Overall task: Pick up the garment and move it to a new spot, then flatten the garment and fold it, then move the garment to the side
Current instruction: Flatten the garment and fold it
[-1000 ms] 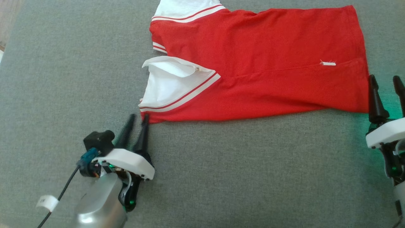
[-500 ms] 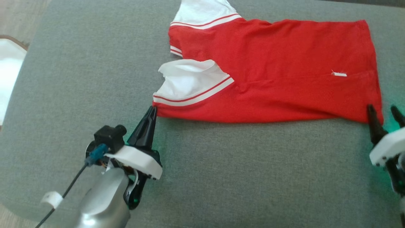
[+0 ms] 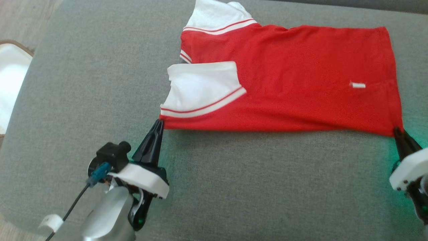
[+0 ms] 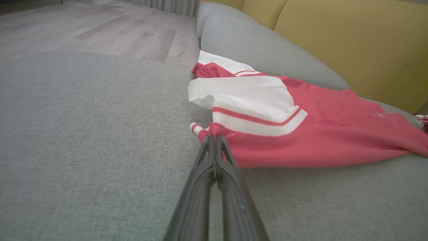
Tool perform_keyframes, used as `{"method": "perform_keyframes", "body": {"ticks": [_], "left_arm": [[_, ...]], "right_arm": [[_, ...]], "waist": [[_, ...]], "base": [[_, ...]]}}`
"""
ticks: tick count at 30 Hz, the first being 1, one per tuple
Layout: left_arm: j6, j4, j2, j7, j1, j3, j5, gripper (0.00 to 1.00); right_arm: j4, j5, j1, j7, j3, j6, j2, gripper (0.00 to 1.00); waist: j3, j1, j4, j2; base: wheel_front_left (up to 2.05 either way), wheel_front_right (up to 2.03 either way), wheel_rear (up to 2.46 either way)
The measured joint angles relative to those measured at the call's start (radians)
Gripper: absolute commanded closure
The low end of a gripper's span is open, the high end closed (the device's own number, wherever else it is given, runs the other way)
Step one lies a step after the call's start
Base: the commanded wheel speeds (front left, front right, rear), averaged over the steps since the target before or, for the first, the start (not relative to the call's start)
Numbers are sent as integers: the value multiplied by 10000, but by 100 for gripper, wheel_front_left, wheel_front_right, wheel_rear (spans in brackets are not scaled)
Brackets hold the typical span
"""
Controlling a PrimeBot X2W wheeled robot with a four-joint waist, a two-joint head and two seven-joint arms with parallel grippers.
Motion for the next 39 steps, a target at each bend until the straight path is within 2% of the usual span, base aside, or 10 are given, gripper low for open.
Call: {"method": "perform_keyframes", "body": {"ticks": [7, 12, 17, 22, 29, 30, 31, 32, 33, 39], "left_arm": [[0, -366, 322, 0, 675, 88, 94, 100], [0, -729, 602, 0, 1713, 125, 88, 100], [8, -1204, 769, 0, 2717, 119, 86, 100], [332, -1931, 991, 98, 3689, 125, -17, 100], [541, -2410, 1162, 368, 4210, 88, -100, 100], [548, -2472, 1181, 384, 4216, 88, -100, 100], [614, -2546, 1198, 458, 4216, 90, -113, 30], [635, -2608, 1208, 508, 4215, 96, -123, 0], [658, -2660, 1220, 562, 4214, 100, -125, 0], [999, -3331, 1544, 706, 4175, 322, -121, 0]], "right_arm": [[-570, 297, 928, 178, -198, 0, -13, 100], [-1066, 579, 1713, 263, -222, 0, -8, 100], [-1576, 706, 2707, 311, -516, 0, 276, 100], [-2274, 761, 3952, 426, -579, 0, 763, 100], [-2623, 721, 4312, 445, -652, 0, 894, 100], [-2683, 671, 4312, 500, -656, 0, 920, 97], [-2727, 616, 4312, 502, -660, 0, 941, 56], [-2767, 575, 4310, 500, -665, 0, 957, 5], [-2800, 531, 4306, 499, -704, 0, 974, 0], [-2959, 150, 4124, 349, -817, 0, 959, 0]], "waist": [[-444, -1, -105, 0], [-781, -1, -338, 0], [-1055, -1, -504, 0], [-1284, -2, -699, 0], [-1341, -1, -892, 0], [-1330, -1, -922, 0], [-1314, -1, -951, 0], [-1290, -1, -980, 0], [-1267, 0, -1007, 0], [-1086, -1, -1235, 0]], "base": [[0, 0, 0], [0, 0, 0], [0, 0, 0], [0, 0, 0], [0, 0, 0], [0, 0, 0], [0, 0, 0], [0, 0, 0], [0, 0, 0], [0, 0, 0]]}}
